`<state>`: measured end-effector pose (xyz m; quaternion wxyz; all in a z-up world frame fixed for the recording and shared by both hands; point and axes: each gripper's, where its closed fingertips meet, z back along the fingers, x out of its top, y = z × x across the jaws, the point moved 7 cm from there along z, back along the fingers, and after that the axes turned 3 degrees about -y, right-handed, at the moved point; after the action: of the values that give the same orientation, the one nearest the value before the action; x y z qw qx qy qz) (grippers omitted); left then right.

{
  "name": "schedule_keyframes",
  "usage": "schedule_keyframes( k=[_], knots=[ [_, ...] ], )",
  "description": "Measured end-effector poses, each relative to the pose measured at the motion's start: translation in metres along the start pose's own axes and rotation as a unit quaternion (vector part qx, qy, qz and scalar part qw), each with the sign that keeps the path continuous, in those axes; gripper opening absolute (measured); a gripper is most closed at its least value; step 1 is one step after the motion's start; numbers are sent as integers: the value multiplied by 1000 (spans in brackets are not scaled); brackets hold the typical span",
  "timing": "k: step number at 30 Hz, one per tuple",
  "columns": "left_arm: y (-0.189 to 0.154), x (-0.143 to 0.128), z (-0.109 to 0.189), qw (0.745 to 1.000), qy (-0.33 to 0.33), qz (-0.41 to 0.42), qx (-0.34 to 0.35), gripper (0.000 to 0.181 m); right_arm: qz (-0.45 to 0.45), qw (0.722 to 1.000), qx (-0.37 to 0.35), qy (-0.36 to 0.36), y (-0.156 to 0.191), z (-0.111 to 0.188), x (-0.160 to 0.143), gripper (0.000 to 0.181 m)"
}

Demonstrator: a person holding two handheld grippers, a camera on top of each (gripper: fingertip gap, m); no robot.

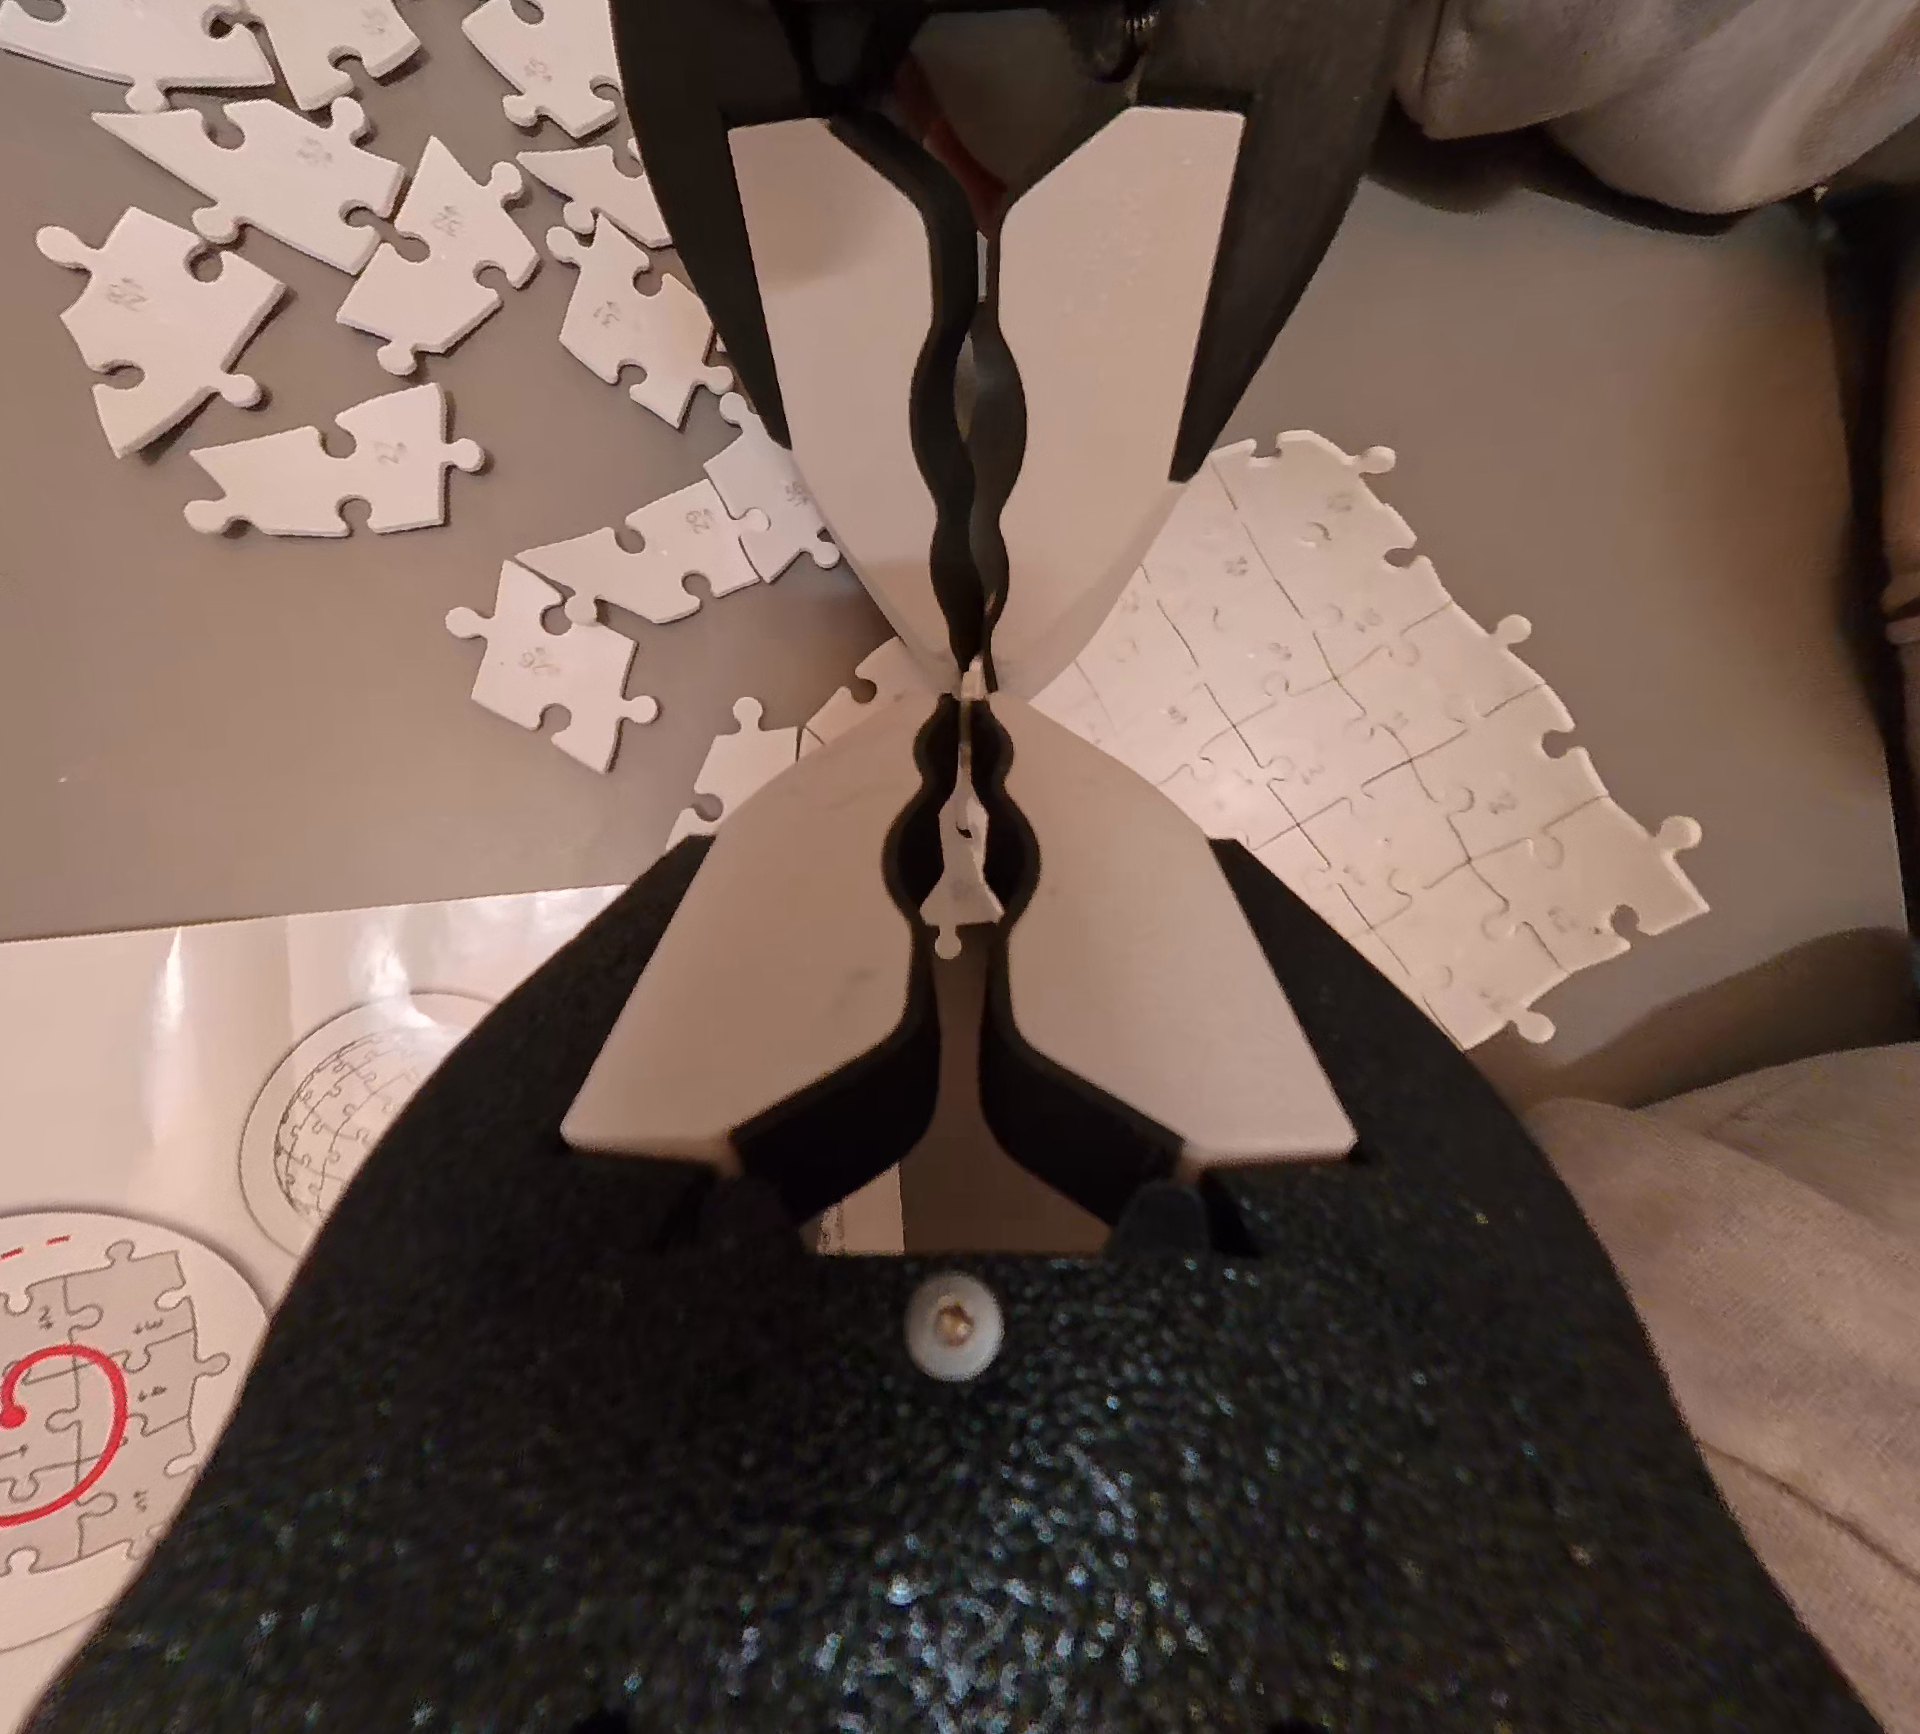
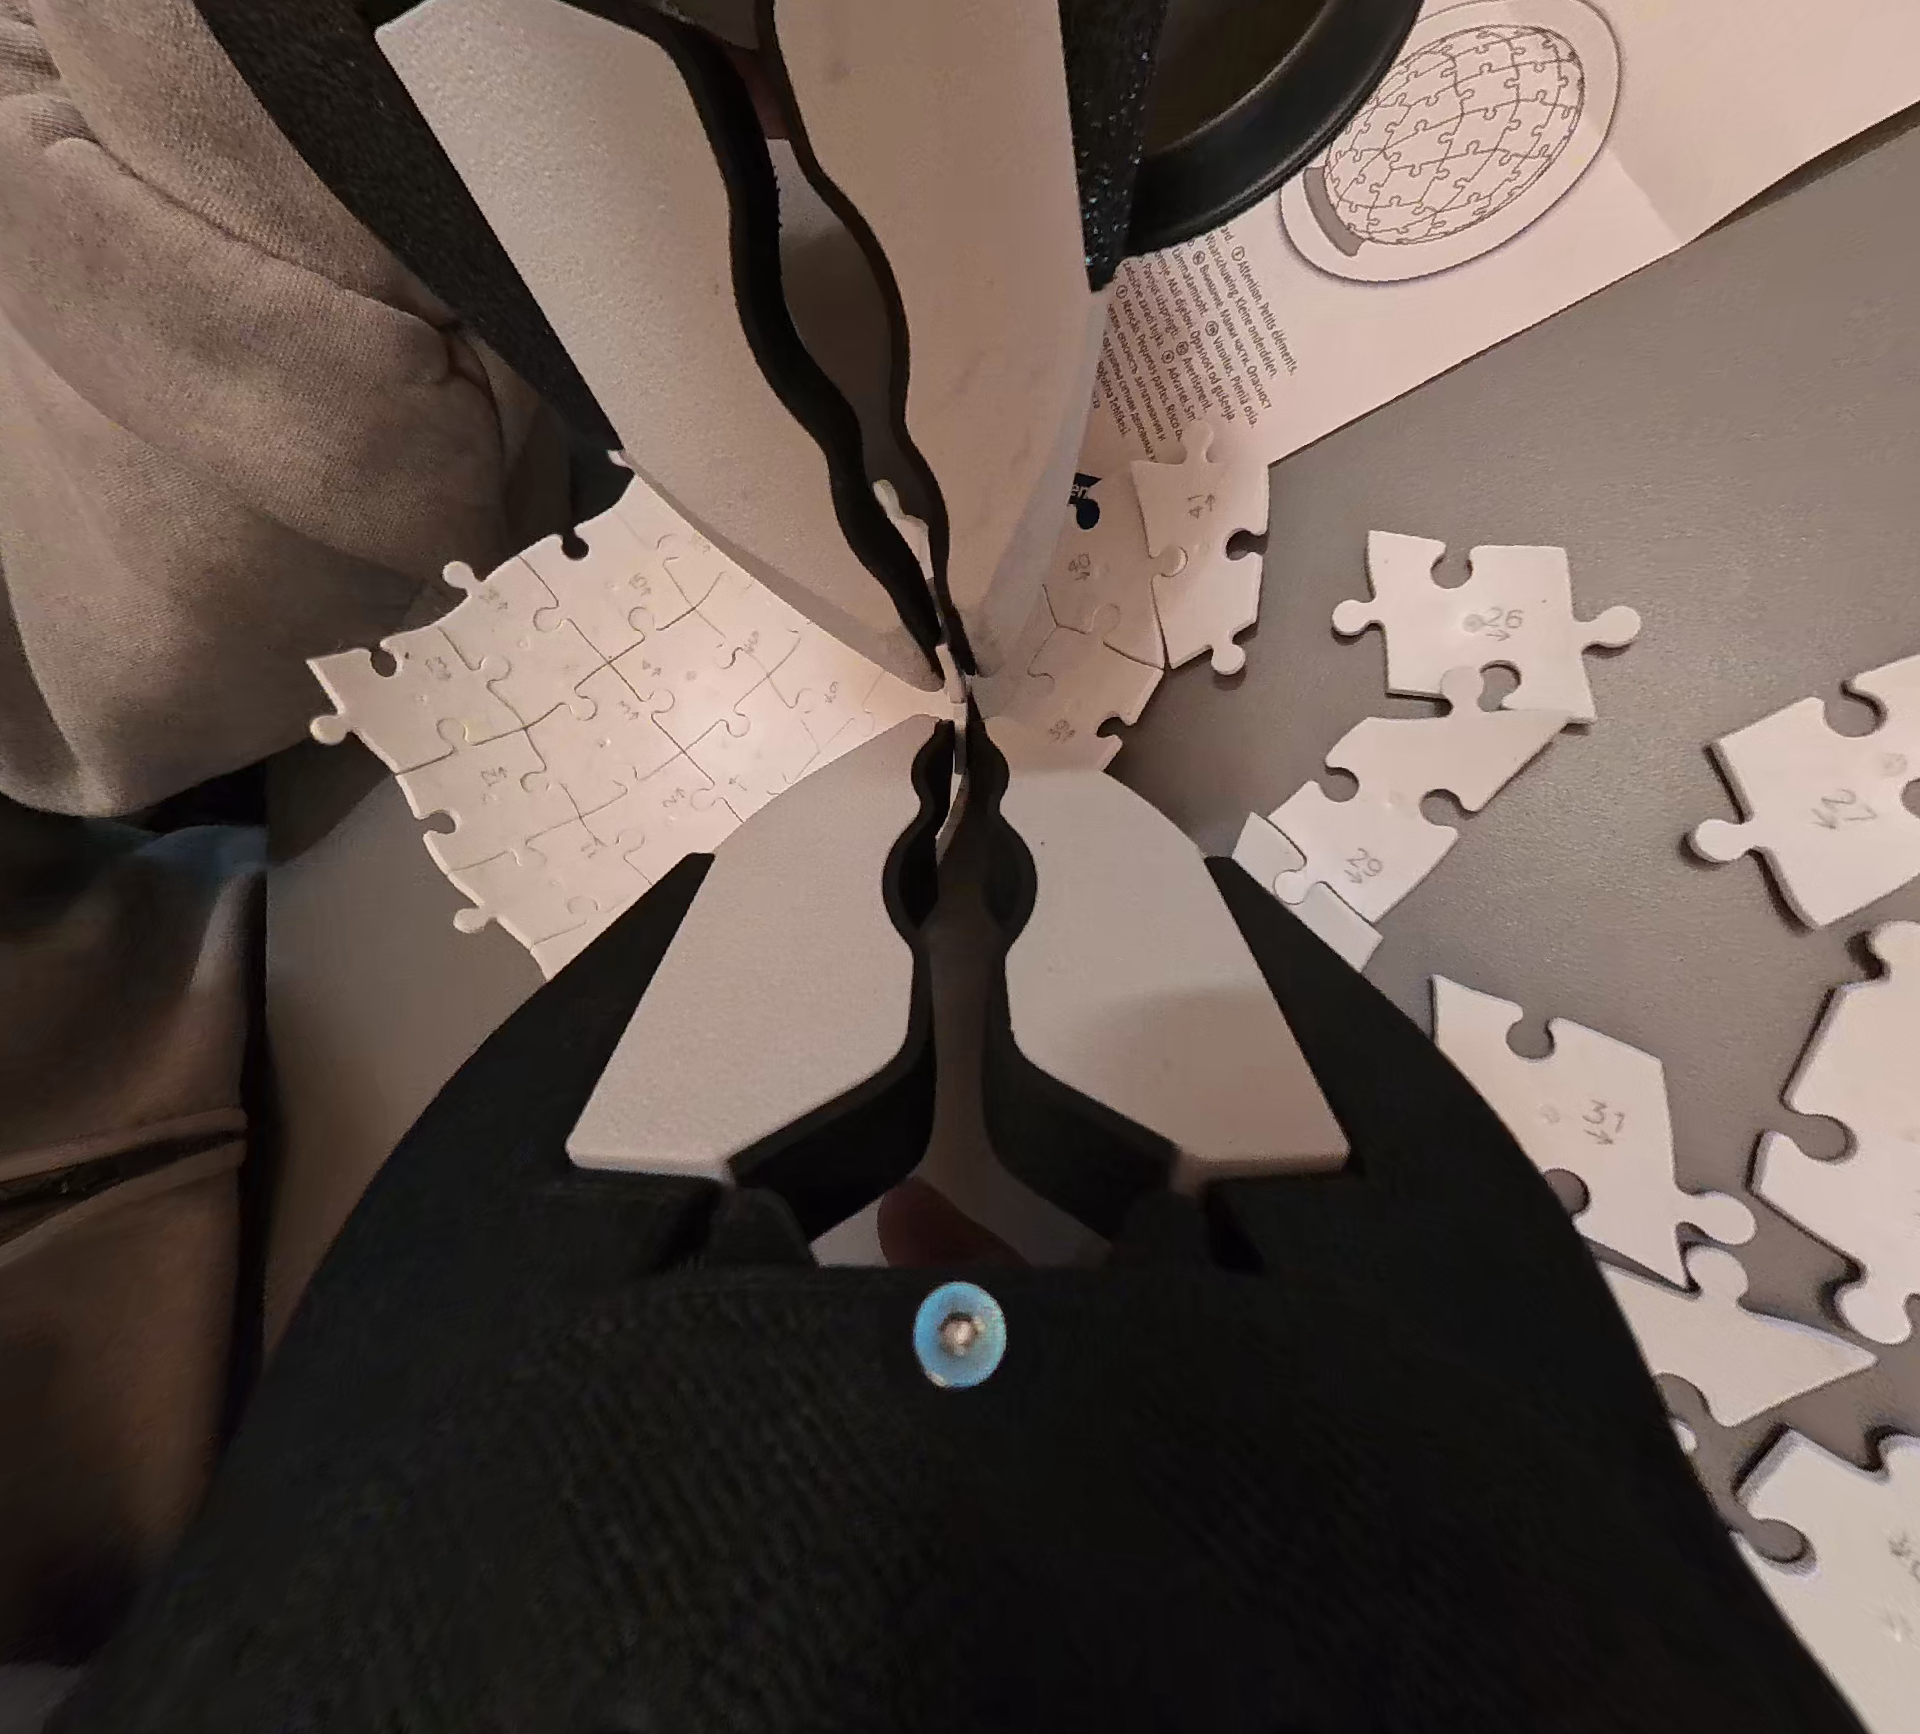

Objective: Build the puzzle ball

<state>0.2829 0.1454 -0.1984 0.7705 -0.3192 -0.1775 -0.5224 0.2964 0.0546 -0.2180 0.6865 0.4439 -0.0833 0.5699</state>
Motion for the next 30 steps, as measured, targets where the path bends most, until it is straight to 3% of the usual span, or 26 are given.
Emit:
schedule_keyframes(
  k=[4,10,15,19,30],
  knots=[
    [1,0,2,1000,-1,25,6,2,6,1000,-11,-6,0,1,2,2],
    [1,-7,9,996,11,87,10,22,10,1000,-20,-16,1,5,5,2],
    [-5,-10,1,997,52,65,-3,19,16,999,-25,-15,1,4,6,2],
    [-1,-10,-2,995,72,65,18,7,20,999,-33,-11,2,4,6,2],
    [2,-11,0,995,58,81,9,6,-9,998,-54,-26,4,5,6,2]
  ],
)
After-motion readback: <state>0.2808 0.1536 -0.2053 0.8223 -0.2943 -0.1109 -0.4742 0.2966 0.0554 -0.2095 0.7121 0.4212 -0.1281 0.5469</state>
